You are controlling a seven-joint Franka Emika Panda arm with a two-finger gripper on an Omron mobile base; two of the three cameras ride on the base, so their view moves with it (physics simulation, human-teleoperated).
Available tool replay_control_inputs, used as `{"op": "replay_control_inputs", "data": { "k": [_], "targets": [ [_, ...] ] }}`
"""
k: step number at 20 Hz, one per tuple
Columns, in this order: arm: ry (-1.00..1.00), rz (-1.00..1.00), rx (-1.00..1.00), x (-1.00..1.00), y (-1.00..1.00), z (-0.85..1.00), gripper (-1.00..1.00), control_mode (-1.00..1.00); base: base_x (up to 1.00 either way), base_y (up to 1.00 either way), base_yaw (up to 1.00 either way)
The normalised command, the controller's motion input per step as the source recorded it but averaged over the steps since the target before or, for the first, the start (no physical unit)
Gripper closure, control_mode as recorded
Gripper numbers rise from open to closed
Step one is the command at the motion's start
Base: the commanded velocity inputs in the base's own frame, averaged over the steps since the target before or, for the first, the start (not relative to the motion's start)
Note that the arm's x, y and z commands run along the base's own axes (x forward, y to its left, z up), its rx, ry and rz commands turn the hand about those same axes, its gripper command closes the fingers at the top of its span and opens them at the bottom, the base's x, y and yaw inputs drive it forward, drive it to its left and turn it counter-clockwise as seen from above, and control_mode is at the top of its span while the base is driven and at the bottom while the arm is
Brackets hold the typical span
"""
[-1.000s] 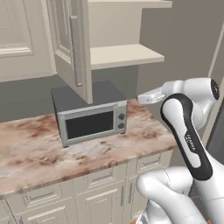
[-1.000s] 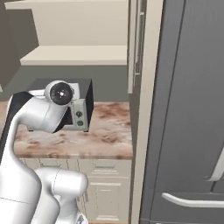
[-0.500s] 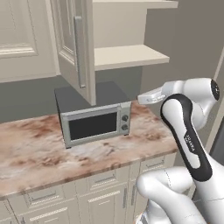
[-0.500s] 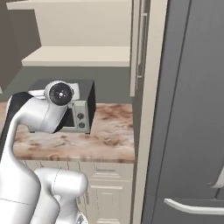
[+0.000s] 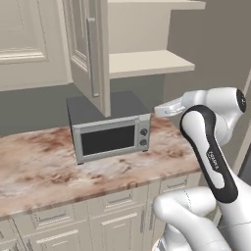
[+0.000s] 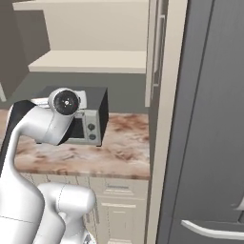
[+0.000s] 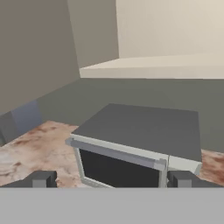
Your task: Open the cabinet and move the ladle to the pot. Then close the cabinet.
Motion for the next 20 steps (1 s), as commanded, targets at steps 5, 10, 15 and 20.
{"op": "replay_control_inputs", "data": {
  "k": [5, 10, 15, 20],
  "targets": [
    [0.0, 0.0, 0.0, 0.0, 0.0, 0.0, -1.0, 1.0, 0.31, -0.11, 0.1],
    [0.0, 0.0, 0.0, 0.0, 0.0, 0.0, -1.0, 1.0, 0.55, -0.06, 0.02],
    [0.0, 0.0, 0.0, 0.0, 0.0, 0.0, -1.0, 1.0, 0.23, -0.05, 0.0],
    [0.0, 0.0, 0.0, 0.0, 0.0, 0.0, -1.0, 1.0, 0.12, -0.11, 0.0]
  ]
}}
